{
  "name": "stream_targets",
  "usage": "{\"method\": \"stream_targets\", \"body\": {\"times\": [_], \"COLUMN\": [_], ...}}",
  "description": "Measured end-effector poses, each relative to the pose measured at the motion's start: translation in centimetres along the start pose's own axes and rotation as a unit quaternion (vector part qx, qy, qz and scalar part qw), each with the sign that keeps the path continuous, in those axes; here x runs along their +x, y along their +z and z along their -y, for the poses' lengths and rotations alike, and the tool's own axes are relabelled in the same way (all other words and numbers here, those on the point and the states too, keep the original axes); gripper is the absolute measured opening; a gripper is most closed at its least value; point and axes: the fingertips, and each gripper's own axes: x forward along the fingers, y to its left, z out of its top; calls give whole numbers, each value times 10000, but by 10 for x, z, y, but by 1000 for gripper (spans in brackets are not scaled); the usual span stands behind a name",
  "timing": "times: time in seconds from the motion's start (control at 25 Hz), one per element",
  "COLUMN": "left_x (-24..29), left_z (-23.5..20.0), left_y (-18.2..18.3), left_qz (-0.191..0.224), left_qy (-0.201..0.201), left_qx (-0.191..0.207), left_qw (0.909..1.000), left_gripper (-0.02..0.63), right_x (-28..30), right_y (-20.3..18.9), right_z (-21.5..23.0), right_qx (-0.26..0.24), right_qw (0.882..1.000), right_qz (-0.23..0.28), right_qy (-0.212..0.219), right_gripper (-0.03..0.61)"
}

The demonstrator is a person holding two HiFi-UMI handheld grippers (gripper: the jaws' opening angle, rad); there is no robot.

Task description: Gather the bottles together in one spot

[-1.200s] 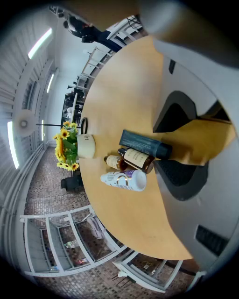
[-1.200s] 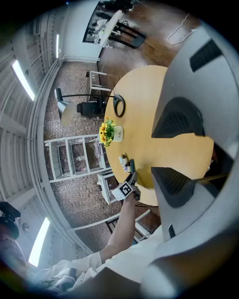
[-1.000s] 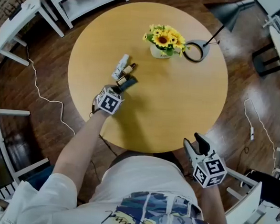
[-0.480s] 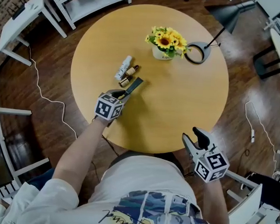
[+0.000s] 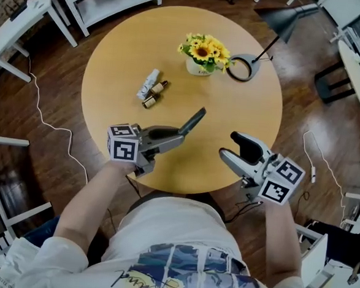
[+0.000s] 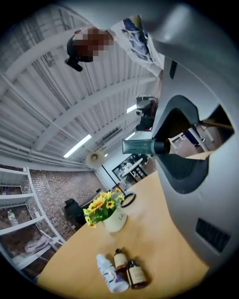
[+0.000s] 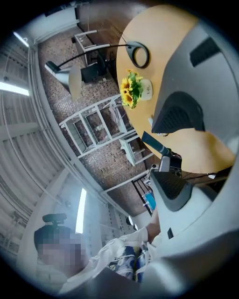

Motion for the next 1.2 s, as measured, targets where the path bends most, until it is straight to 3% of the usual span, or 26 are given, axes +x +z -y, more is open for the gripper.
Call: {"method": "stream_targets", "body": {"times": [0.2,0.32,0.48,0.52,0.6,0.8,0.92,1.0,1.12,1.2], "left_x": [21,37,48,48,46,51,52,52,44,31], "left_z": [48,54,57,58,60,57,46,28,-13,-36], "left_y": [6,9,7,7,10,12,19,26,33,28], "left_qz": [115,130,69,92,155,219,415,603,703,519], "left_qy": [-1127,-1575,-1840,-1882,-1946,-2027,-1765,-1283,-50,828], "left_qx": [-176,-315,-390,-427,-502,-566,-581,-494,-92,239], "left_qw": [9934,9869,9821,9812,9795,9774,9817,9887,9975,9949], "left_gripper": [104,104,104,104,103,104,115,116,115,115], "right_x": [24,33,39,41,41,39,39,40,44,47], "right_y": [21,29,38,39,43,46,46,47,49,47], "right_z": [1,12,9,7,7,11,16,29,68,101], "right_qx": [219,393,420,401,387,376,227,51,-214,-480], "right_qw": [9979,9949,9924,9928,9942,9956,9975,9991,9994,9950], "right_qz": [-61,-42,-49,-46,-7,42,-1,-30,-60,-147], "right_qy": [606,927,1157,1126,999,860,669,415,-267,-858], "right_gripper": [284,284,284,279,210,198,196,195,195,195]}}
